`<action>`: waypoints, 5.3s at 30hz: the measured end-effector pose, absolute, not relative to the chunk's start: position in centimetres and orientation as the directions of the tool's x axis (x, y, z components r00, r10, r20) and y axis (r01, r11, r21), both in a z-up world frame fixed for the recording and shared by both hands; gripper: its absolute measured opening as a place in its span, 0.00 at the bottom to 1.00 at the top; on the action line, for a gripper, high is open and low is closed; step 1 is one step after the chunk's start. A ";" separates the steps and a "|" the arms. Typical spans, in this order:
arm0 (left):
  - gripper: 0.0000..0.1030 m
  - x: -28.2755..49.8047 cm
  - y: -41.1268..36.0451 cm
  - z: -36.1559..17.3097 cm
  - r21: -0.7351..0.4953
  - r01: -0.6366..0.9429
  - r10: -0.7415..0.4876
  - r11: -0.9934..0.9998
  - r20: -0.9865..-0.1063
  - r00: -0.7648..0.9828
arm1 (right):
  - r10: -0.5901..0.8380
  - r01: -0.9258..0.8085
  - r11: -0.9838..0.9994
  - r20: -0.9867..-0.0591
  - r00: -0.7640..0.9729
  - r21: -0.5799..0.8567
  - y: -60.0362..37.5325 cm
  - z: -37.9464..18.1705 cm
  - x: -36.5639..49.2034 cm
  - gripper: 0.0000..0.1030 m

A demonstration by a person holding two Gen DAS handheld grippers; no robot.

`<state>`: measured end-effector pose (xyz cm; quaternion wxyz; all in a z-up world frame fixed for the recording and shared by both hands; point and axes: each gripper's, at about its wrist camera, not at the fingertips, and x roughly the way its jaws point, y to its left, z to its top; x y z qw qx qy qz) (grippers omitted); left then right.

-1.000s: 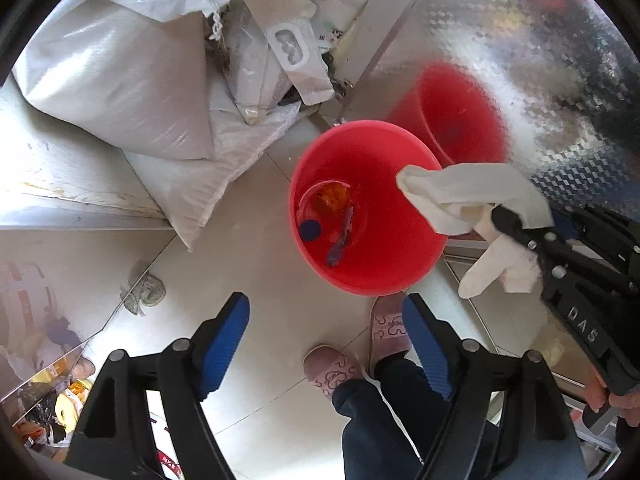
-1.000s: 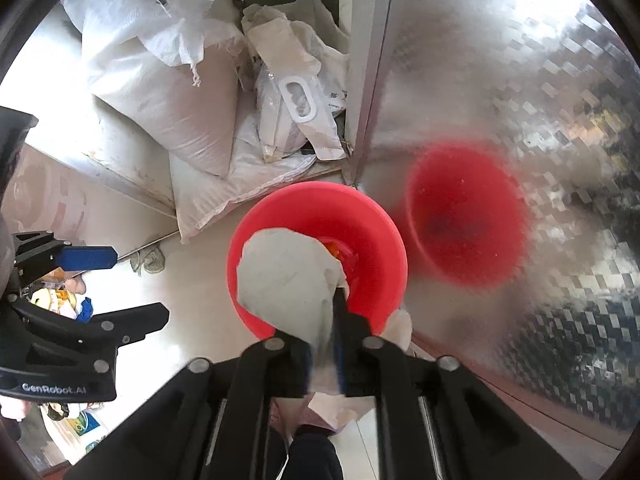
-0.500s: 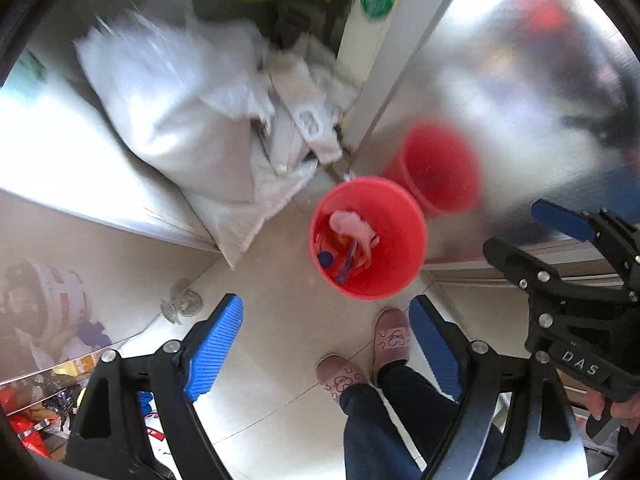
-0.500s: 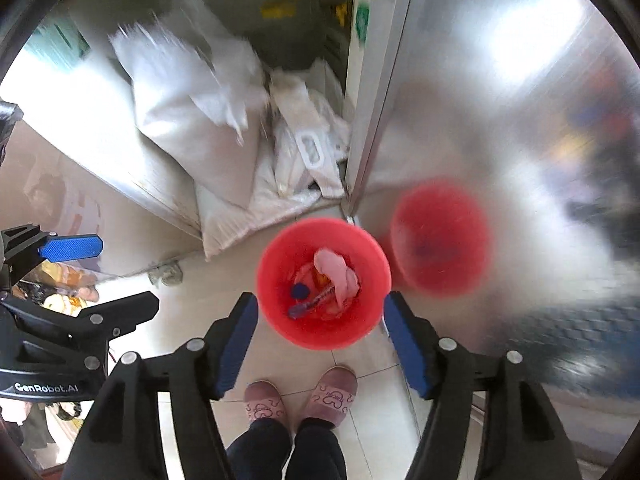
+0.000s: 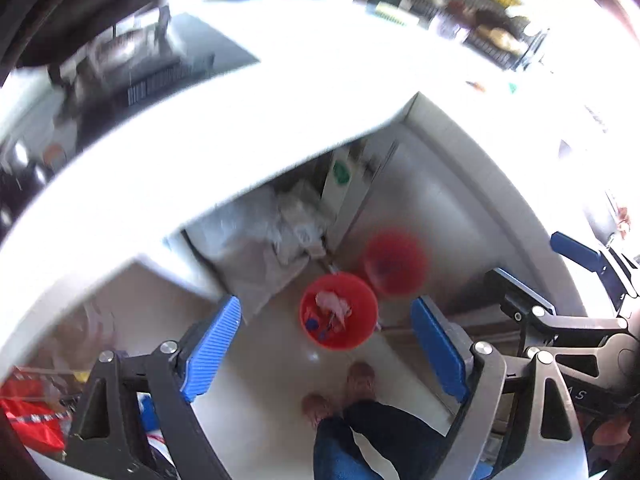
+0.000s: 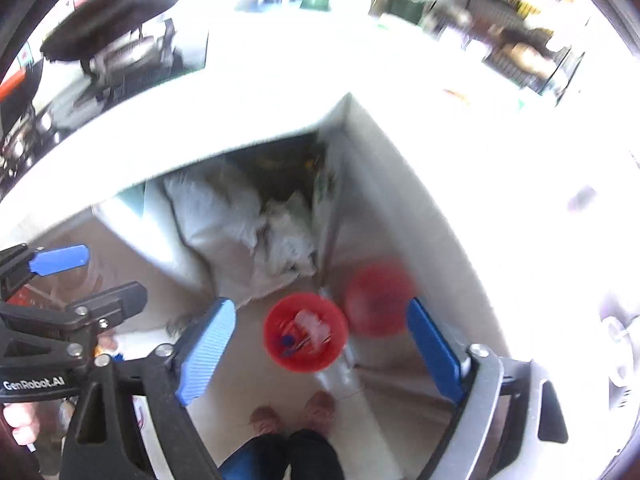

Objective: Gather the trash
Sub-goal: 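Raise both tools back up to the counter, then reach to the orange sauce packet and grasp it with the right gripper, then grasp the green-and-white Celecoxib box with the left gripper while the right gripper holds the packet, then carry the box and sauce packet down over the red bucket with both grippers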

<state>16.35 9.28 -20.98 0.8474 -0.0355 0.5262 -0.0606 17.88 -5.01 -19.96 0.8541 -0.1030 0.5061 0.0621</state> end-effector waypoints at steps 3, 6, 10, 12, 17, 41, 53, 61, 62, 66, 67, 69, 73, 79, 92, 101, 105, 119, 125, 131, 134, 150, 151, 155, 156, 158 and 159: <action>0.86 16.9 7.8 -17.6 -0.091 0.109 -0.133 0.990 -0.867 0.481 | -0.035 -0.178 0.973 -0.854 0.519 -0.147 -6.1 -16.9 18.2 0.95; 0.89 17.9 6.4 -14.9 -0.043 0.141 -0.110 0.989 -0.852 0.512 | -0.076 -0.134 0.975 -0.826 0.559 -0.180 -7.5 -14.4 18.5 0.99; 0.94 20.1 4.0 -12.9 0.002 0.183 -0.097 0.983 -0.840 0.534 | -0.111 -0.083 0.978 -0.813 0.571 -0.192 -9.4 -12.4 19.6 0.99; 0.99 21.6 3.4 -12.0 0.012 0.196 -0.097 0.980 -0.838 0.537 | -0.125 -0.068 0.978 -0.811 0.571 -0.198 -10.4 -12.0 20.4 0.99; 0.99 25.5 0.6 -11.9 0.039 0.252 -0.104 0.967 -0.842 0.530 | -0.137 -0.059 0.977 -0.814 0.565 -0.206 -12.6 -11.4 24.0 0.99; 0.99 39.9 -0.8 -20.1 0.050 0.136 0.009 0.989 -0.956 0.293 | 0.022 -0.368 0.923 -0.938 0.346 -0.114 -13.9 -20.7 39.9 0.82; 0.99 40.1 -0.7 -18.8 0.023 0.153 -0.024 0.988 -0.955 0.296 | 0.151 -0.413 0.911 -0.943 0.297 0.016 -12.9 -20.2 38.9 0.19; 0.99 39.9 -3.4 -14.9 -0.013 0.210 -0.084 0.978 -0.939 0.333 | 0.161 -0.314 0.949 -0.906 0.391 0.034 -15.6 -16.5 36.8 0.10; 0.99 40.0 -3.9 -14.3 -0.028 0.222 -0.103 0.975 -0.936 0.337 | 0.153 -0.297 0.954 -0.899 0.410 0.027 -16.2 -15.7 36.6 0.10; 0.99 41.1 -7.4 -13.1 -0.107 0.284 -0.197 0.953 -0.929 0.312 | 0.082 -0.212 0.977 -0.875 0.478 -0.024 -19.5 -13.1 36.4 0.10; 0.99 41.3 -8.5 -13.1 -0.103 0.300 -0.200 0.948 -0.928 0.315 | 0.063 -0.187 0.982 -0.871 0.488 -0.034 -20.5 -12.6 36.3 0.10; 0.99 42.0 -11.0 -13.1 -0.090 0.333 -0.201 0.939 -0.927 0.317 | 0.025 -0.132 0.990 -0.868 0.497 -0.047 -23.0 -12.0 36.0 0.10; 0.99 42.7 -15.3 -13.3 -0.123 0.393 -0.249 0.911 -0.925 0.288 | -0.044 -0.034 0.997 -0.865 0.499 -0.071 -27.1 -12.3 35.6 0.10; 0.99 44.3 -20.2 -15.0 -0.138 0.387 -0.253 0.912 -0.931 0.264 | -0.098 0.084 0.994 -0.886 0.454 -0.067 -30.8 -13.5 36.0 0.10; 0.99 46.9 -27.7 -19.2 -0.181 0.371 -0.256 0.911 -0.953 0.164 | -0.082 0.178 0.984 -0.908 0.410 -0.009 -37.7 -15.3 35.5 0.10; 0.97 47.3 -30.1 -21.8 -0.108 0.393 -0.179 0.913 -0.973 0.148 | -0.065 0.195 0.981 -0.911 0.407 0.018 -39.9 -16.0 36.0 0.10; 0.63 46.4 -30.4 -21.4 -0.023 0.444 -0.135 0.896 -0.965 0.223 | -0.062 0.190 0.982 -0.905 0.421 0.021 -39.7 -15.7 35.9 0.10; 0.60 43.3 -22.8 -16.1 -0.166 0.471 -0.312 0.866 -0.916 0.251 | -0.020 0.096 0.995 -0.889 0.457 0.027 -32.7 -12.7 34.2 0.10; 0.59 41.4 -16.7 -14.6 -0.172 0.429 -0.322 0.887 -0.896 0.306 | 0.009 0.026 0.999 -0.873 0.487 0.024 -27.8 -11.3 33.7 0.10; 0.59 38.0 -10.7 -12.7 -0.173 0.380 -0.320 0.909 -0.873 0.368 | 0.048 -0.053 0.998 -0.864 0.502 0.025 -22.5 -10.7 32.5 0.10; 0.59 35.9 -7.4 -12.3 -0.179 0.352 -0.316 0.919 -0.867 0.385 | 0.065 -0.091 0.996 -0.855 0.515 0.021 -19.8 -10.3 31.4 0.10; 0.59 23.7 6.2 -14.6 -0.186 0.210 -0.257 0.960 -0.883 0.392 | 0.154 -0.265 0.964 -0.885 0.439 0.037 -7.9 -11.9 23.0 0.10; 0.59 23.0 6.7 -15.2 -0.191 0.203 -0.258 0.960 -0.886 0.387 | 0.153 -0.272 0.962 -0.890 0.429 0.034 -7.4 -12.3 22.5 0.10; 0.59 20.7 8.4 -18.3 -0.213 0.174 -0.262 0.961 -0.902 0.343 | 0.141 -0.295 0.955 -0.915 0.378 0.026 -5.6 -14.9 20.8 0.10; 0.59 20.2 8.8 -19.3 -0.216 0.163 -0.259 0.963 -0.909 0.328 | 0.138 -0.301 0.953 -0.921 0.363 0.024 -5.3 -15.7 20.5 0.10; 0.59 19.4 9.4 -21.1 -0.219 0.142 -0.253 0.965 -0.920 0.299 | 0.133 -0.312 0.950 -0.932 0.336 0.023 -4.6 -17.5 19.9 0.10; 0.59 19.1 9.7 -21.9 -0.221 0.133 -0.251 0.966 -0.925 0.286 | 0.131 -0.315 0.949 -0.938 0.320 0.026 -4.3 -18.5 19.6 0.10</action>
